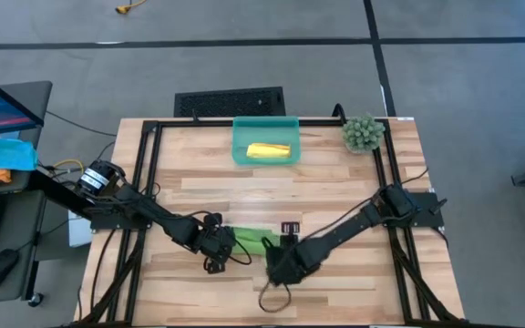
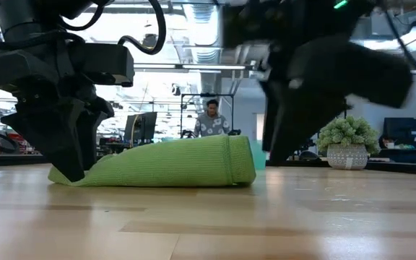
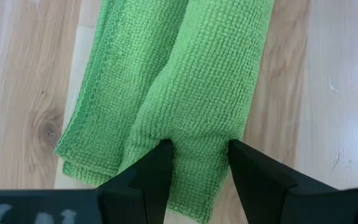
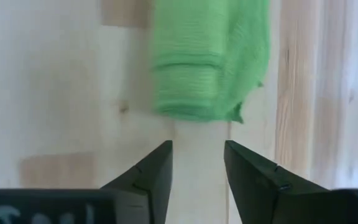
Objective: Roll microfiber towels into tight, uniform cylinder then place into a basket
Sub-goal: Roll the green microfiber towel
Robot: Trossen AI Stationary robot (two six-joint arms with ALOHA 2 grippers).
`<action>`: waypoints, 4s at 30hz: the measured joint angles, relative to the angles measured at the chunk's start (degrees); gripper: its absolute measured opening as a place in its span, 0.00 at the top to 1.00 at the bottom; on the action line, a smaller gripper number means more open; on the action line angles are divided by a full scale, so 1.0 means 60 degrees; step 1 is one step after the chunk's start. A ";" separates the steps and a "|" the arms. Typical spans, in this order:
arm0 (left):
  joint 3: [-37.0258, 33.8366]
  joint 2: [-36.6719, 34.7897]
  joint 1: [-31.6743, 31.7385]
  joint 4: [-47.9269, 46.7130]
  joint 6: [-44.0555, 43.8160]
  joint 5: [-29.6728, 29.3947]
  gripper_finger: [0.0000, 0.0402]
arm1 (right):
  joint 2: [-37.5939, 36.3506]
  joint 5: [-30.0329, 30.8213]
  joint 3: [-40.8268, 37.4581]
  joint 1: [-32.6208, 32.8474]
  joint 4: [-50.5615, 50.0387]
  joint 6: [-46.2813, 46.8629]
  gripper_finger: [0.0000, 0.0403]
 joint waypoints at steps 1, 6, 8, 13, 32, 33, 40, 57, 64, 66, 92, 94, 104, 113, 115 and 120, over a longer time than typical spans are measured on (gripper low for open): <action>0.0000 0.0000 0.0000 0.0000 0.0000 -0.0004 0.62 | -0.0035 0.0280 0.0000 0.0165 0.0012 -0.0191 0.59; 0.0000 0.0000 0.0000 0.0000 0.0000 0.0000 0.62 | -0.0093 0.2248 0.0014 0.1059 0.1021 -0.1729 0.62; 0.0000 0.0000 0.0000 0.0004 -0.0004 0.0001 0.62 | -0.0093 0.2681 0.0011 0.1340 0.1757 -0.2634 0.62; 0.0000 0.0000 0.0000 0.0007 -0.0044 0.0004 0.62 | 0.0099 0.2507 -0.0018 0.1424 0.2705 -0.4276 0.61; 0.0004 0.0000 0.0004 0.0007 -0.0055 0.0025 0.62 | 0.0617 0.0964 -0.0022 -0.0159 0.2479 -0.4515 0.45; 0.0004 0.0000 0.0004 0.0006 -0.0055 0.0026 0.62 | 0.0668 0.0959 -0.0035 -0.0243 0.2312 -0.4397 0.45; 0.0015 -0.0001 0.0004 -0.0098 -0.0057 0.0080 0.62 | 0.1197 0.0883 0.0075 -0.0606 0.2105 -0.3470 0.46; -0.0017 -0.0187 -0.0335 -0.0244 0.0483 -0.0614 0.62 | 0.1255 0.0495 0.0004 -0.0535 0.2550 -0.2350 0.93; -0.0073 -0.1053 -0.1000 -0.0985 0.0172 -0.1025 0.62 | 0.1313 0.0510 0.0010 -0.0603 0.2707 -0.2249 0.88; -0.0073 -0.1217 -0.1250 -0.1316 0.0242 -0.1352 0.62 | 0.1313 0.0507 0.0011 -0.0608 0.2721 -0.2248 0.88; -0.0463 -0.1294 -0.2496 0.0216 0.1873 -0.4363 0.62 | 0.1306 0.0278 0.0011 -0.0655 0.2718 -0.2230 0.89; -0.0463 -0.1122 -0.2431 0.0275 0.2022 -0.4279 0.62 | 0.1306 0.0275 0.0011 -0.0655 0.2718 -0.2230 0.89; -0.0463 0.0075 -0.1971 0.0470 0.2001 -0.4528 0.62 | 0.1306 0.0257 0.0011 -0.0655 0.2710 -0.2252 0.90; -0.0419 0.0331 -0.1633 0.0200 0.1183 -0.4571 0.62 | 0.1288 -0.0012 0.0015 -0.0649 0.2705 -0.2333 0.92; -0.0419 0.0335 -0.1598 0.0186 0.1097 -0.4506 0.64 | 0.1288 0.0006 0.0025 -0.0579 0.2696 -0.2389 0.91; -0.0423 0.0331 -0.1492 0.0240 0.0962 -0.3744 0.81 | 0.1291 -0.0003 0.0025 -0.0512 0.2703 -0.2436 0.91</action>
